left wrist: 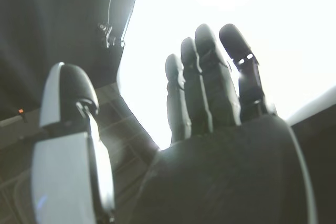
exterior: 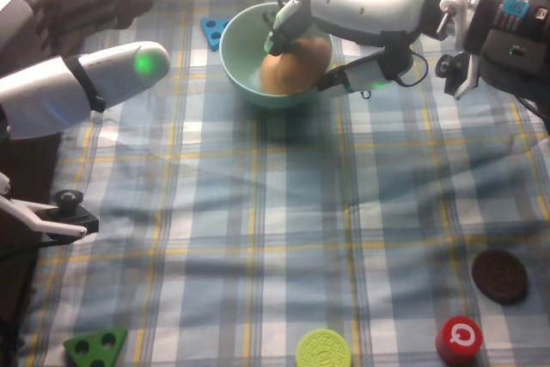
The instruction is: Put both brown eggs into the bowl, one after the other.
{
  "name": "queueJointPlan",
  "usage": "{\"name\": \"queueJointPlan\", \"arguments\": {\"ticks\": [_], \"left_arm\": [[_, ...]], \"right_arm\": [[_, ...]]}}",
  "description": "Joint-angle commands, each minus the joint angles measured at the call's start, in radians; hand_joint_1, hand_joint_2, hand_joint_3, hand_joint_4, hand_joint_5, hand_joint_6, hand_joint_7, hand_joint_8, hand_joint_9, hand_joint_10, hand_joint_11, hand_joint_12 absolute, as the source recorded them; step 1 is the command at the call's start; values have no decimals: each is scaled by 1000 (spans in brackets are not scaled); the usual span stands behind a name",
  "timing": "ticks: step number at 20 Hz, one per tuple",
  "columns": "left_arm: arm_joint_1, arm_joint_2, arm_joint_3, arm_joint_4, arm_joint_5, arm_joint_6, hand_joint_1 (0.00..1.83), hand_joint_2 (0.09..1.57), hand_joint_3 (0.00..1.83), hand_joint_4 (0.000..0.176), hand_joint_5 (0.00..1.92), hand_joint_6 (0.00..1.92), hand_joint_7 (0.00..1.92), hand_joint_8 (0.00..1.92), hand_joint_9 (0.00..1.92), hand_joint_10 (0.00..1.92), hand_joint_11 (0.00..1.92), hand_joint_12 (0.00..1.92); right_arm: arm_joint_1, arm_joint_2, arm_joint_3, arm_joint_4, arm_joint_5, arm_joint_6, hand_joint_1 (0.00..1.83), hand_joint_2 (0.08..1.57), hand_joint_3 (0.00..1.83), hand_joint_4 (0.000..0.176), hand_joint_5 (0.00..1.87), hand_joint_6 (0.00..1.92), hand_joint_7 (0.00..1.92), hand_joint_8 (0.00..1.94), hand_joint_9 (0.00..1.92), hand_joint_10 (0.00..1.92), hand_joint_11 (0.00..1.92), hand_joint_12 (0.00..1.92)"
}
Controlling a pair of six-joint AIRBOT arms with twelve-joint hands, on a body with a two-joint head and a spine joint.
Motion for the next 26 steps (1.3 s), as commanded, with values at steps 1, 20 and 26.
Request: {"name": "queueJointPlan", "arguments": {"ticks": [1, 20, 26], "left_arm": [[-7, -8, 5, 10, -129, -18, 882, 965, 0, 26, 483, 1, 522, 4, 530, 12, 13, 1287], [46, 26, 5, 25, -338, -190, 915, 992, 2, 22, 389, 0, 483, 0, 473, 0, 33, 905], [109, 24, 31, 49, -519, -423, 341, 1198, 20, 0, 89, 1, 349, 0, 474, 1, 34, 959]], "right_arm": [[11, 7, -2, 23, 120, -1, 1048, 1044, 0, 49, 737, 52, 770, 95, 727, 19, 28, 1331], [-230, 315, -199, 386, 639, -1, 973, 991, 0, 48, 440, 0, 553, 1, 541, 1, 93, 910], [-544, 407, -362, 573, 1126, -1, 740, 1259, 1, 0, 396, 0, 622, 0, 715, 9, 360, 754]]}}
